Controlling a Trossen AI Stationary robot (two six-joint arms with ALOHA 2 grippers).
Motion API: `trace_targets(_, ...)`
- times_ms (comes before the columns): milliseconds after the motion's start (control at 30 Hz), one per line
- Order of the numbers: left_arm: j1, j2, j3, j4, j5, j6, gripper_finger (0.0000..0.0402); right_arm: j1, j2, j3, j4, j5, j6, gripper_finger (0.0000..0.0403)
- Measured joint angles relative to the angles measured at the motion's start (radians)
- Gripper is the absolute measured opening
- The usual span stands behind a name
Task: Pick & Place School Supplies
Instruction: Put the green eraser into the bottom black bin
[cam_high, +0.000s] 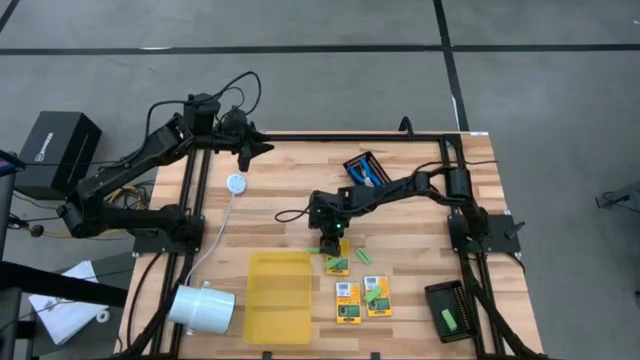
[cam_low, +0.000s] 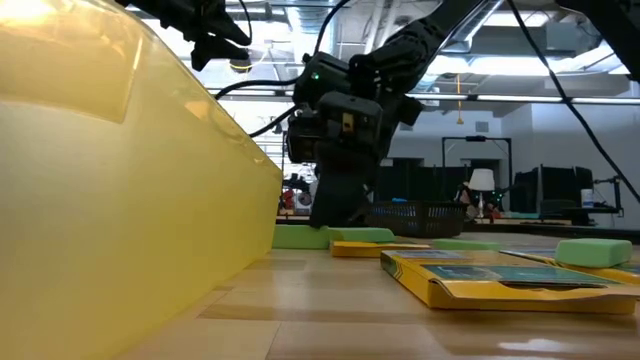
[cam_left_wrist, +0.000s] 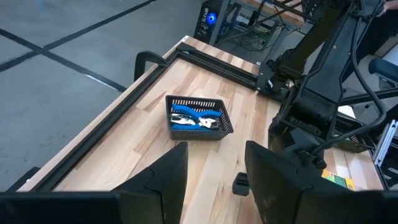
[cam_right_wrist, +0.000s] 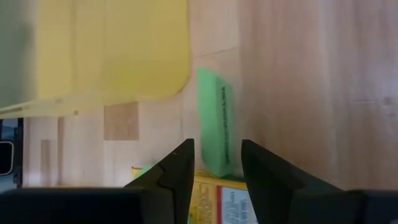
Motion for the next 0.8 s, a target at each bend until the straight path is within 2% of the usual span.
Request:
trace_targets(400, 0.000, 0.001, 0.000, -0.007, 0.000, 0.010, 0.0154, -0.033, 0.000, 0.000, 0.011, 0.017, 0.000, 0.0118)
trace_targets(800, 0.000, 0.000, -0.020, -0.011, 0.009, 0.010, 0.0154, 0.026, 0.021, 0.002, 0.029, 0.005, 0.006, 0.0118)
